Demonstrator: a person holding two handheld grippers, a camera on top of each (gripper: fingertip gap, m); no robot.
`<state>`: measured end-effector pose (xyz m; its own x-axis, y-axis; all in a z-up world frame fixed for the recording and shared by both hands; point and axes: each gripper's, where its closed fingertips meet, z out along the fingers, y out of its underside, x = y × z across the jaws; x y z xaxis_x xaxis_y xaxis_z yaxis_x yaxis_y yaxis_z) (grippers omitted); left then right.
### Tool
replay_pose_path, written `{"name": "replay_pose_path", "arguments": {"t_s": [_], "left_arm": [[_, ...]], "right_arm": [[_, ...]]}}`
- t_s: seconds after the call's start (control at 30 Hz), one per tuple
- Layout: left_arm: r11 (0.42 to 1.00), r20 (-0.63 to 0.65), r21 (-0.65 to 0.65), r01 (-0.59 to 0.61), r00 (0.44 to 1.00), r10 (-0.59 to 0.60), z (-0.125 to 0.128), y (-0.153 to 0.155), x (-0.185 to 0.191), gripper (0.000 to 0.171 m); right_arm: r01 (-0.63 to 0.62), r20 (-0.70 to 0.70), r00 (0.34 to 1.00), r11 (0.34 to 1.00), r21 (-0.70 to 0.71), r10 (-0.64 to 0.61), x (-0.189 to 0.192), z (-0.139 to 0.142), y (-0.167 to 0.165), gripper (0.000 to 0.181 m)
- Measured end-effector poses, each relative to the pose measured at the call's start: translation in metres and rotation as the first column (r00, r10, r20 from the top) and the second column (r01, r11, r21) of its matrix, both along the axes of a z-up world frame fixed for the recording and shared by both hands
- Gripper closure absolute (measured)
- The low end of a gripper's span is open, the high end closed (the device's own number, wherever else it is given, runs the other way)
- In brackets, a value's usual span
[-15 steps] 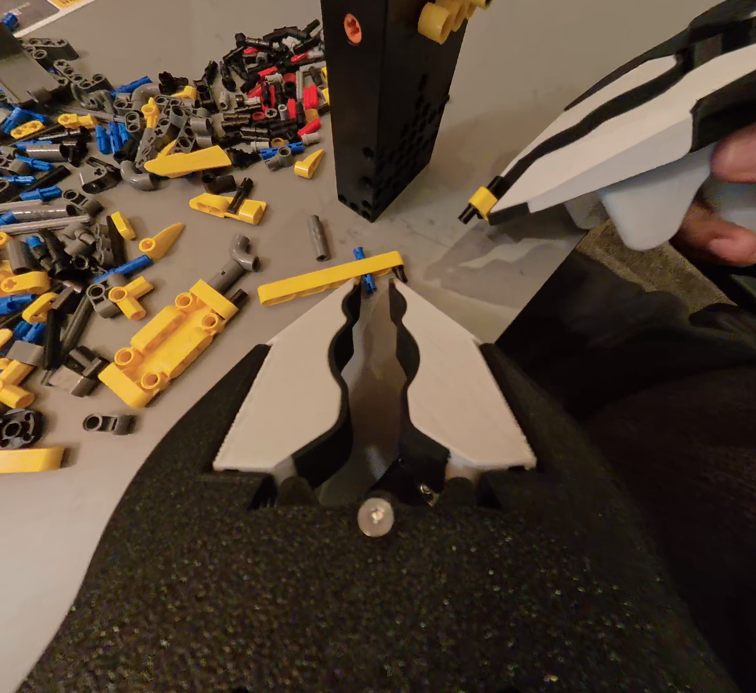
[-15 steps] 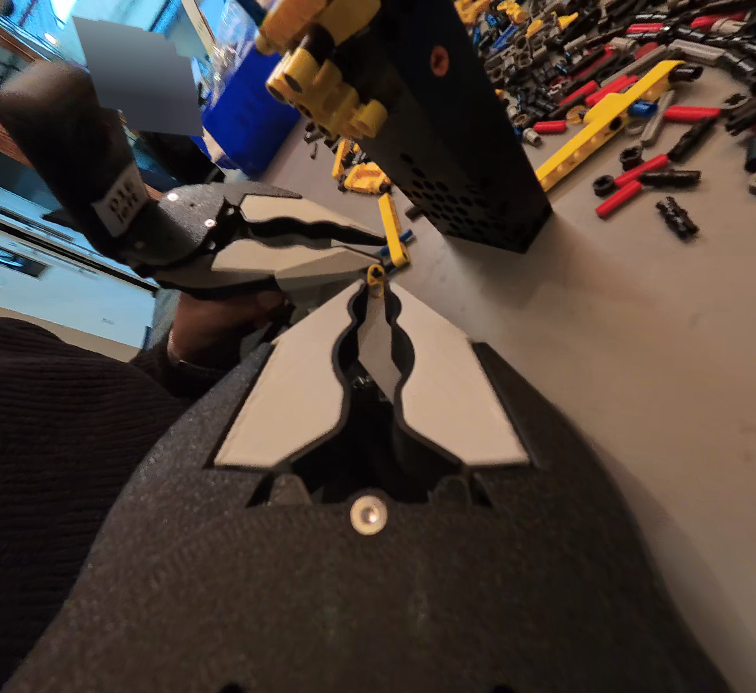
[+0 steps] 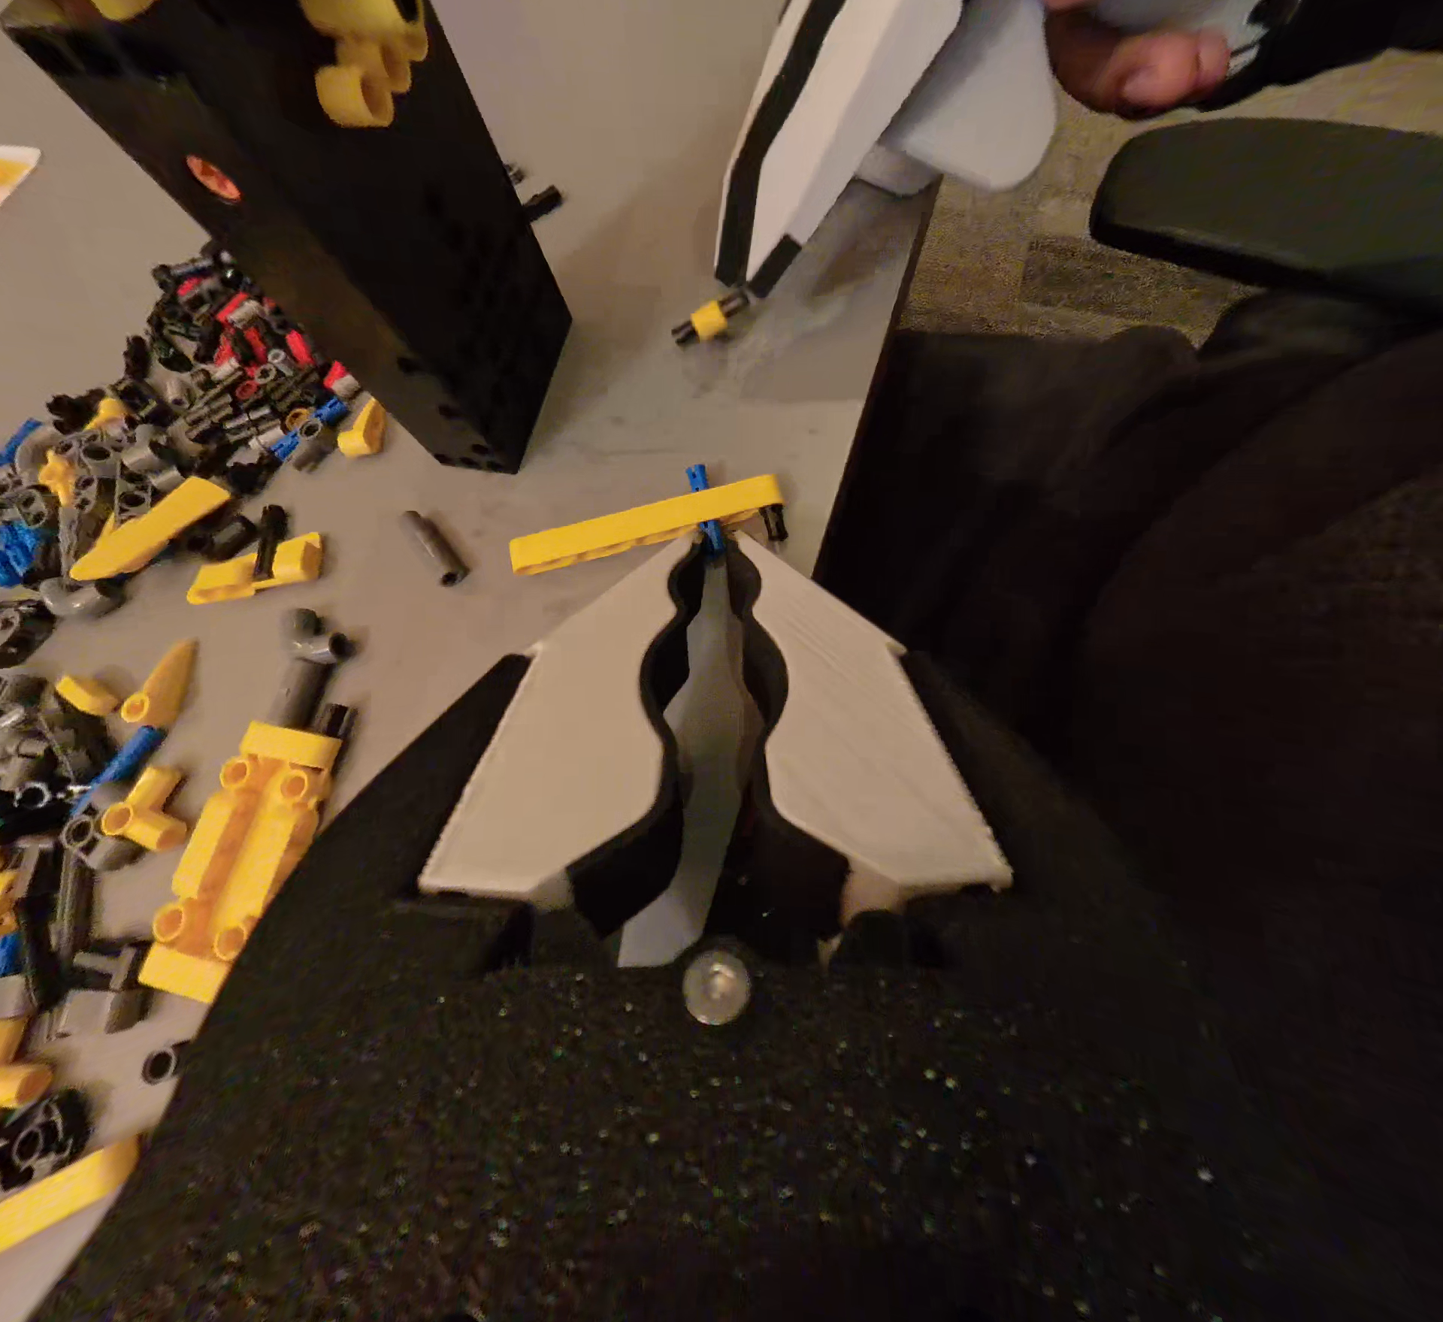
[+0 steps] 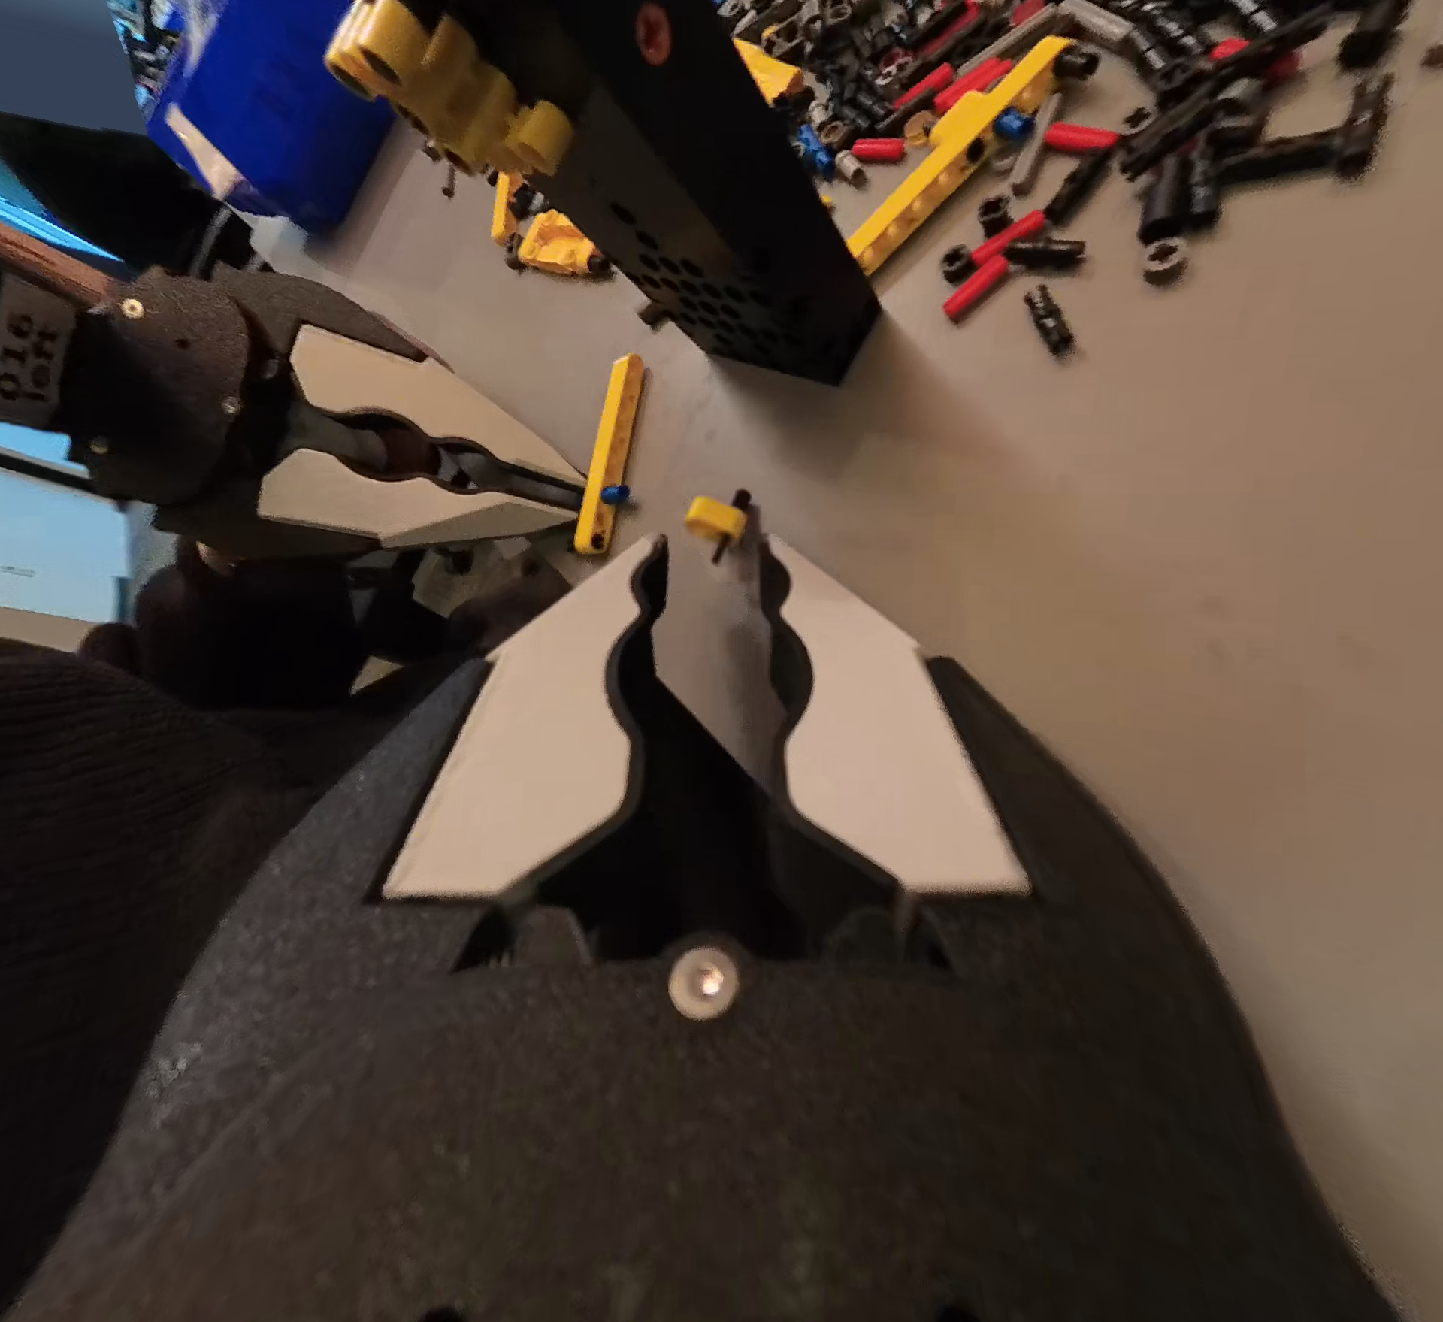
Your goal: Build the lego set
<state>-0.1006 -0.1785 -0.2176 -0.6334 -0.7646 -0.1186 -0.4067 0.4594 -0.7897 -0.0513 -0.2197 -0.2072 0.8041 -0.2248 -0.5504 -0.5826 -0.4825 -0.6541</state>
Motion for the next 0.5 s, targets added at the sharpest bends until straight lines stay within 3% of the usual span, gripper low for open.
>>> {"name": "replay_pose_path", "arguments": {"t_s": [0.3, 0.5], "left_arm": [[0.99, -0.118, -0.141, -0.009, 0.993, -0.008, 0.003, 0.012, -0.007, 0.165], [0.984, -0.122, -0.18, 0.003, 0.992, -0.026, 0.005, 0.014, -0.011, 0.164]], "right_arm": [[-0.091, 0.294, 0.949, 0.993, -0.08, 0.111, 0.011, 0.0, -0.009, 0.151], [-0.208, 0.462, 0.852, 0.969, -0.134, 0.246, 0.009, -0.006, -0.006, 0.162]]}}
